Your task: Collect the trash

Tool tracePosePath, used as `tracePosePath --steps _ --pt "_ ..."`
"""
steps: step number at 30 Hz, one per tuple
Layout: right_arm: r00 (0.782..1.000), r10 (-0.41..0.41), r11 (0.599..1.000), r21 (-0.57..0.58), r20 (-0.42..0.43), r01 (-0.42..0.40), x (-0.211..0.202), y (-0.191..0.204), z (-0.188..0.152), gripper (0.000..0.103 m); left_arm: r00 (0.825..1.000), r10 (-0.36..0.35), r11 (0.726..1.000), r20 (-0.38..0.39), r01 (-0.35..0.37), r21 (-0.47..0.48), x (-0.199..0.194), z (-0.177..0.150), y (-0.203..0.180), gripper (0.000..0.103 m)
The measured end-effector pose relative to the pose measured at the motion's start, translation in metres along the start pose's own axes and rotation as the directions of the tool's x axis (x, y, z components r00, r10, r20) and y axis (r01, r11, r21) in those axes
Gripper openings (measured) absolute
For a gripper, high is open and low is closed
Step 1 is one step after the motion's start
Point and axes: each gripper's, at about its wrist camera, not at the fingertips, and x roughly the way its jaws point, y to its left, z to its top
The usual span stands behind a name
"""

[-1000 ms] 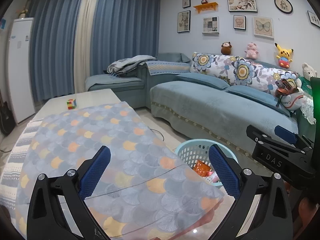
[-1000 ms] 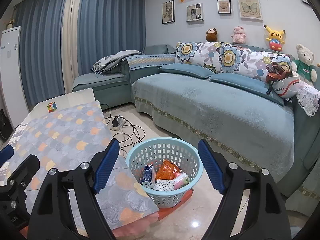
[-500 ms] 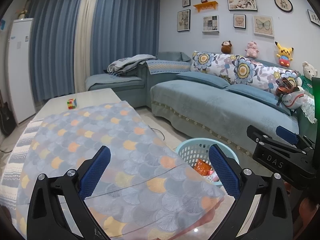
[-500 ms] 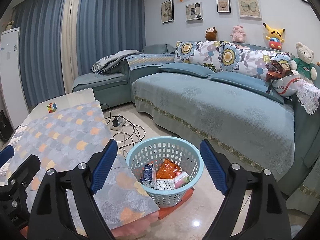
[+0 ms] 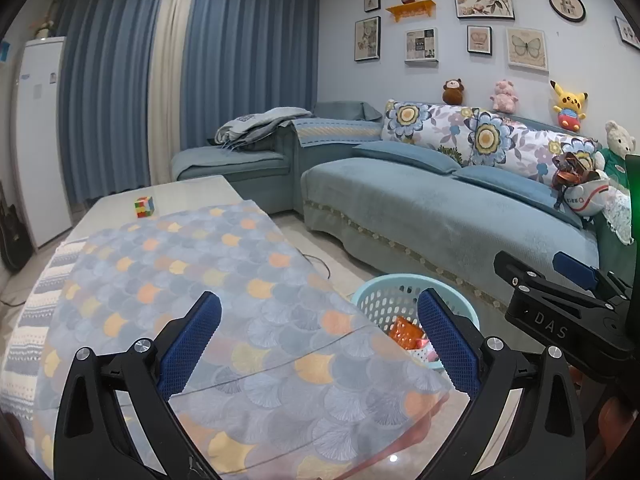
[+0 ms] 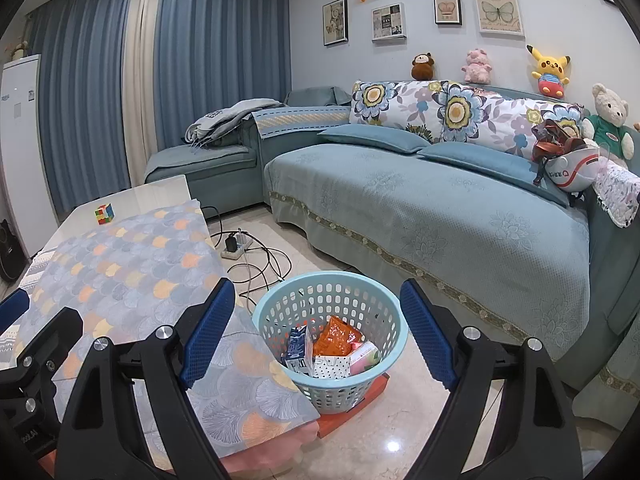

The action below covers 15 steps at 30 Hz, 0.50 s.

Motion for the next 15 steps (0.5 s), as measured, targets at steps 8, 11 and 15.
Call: tracePosePath --steps 8,11,15 --pt "1.000 -0.002 1.000 -0.002 0.000 0.002 0.000 0.001 -0.003 0.080 1.000 0.004 1.000 -0.006 -0.004 0.008 0.001 -0.001 0.002 0.095" --pt "1.000 -0.004 1.000 -0.001 -0.001 0.004 0.000 0.001 -0.002 0.080 1.000 0.009 1.000 0.014 -0.009 0.005 0.000 -0.001 0.005 0.096" --pt "1.000 -0.004 1.000 -0.002 -0.001 0.004 0.000 0.001 -0.002 0.080 1.000 0.010 1.000 0.016 -0.010 -0.008 -0.001 0.001 0.011 0.096"
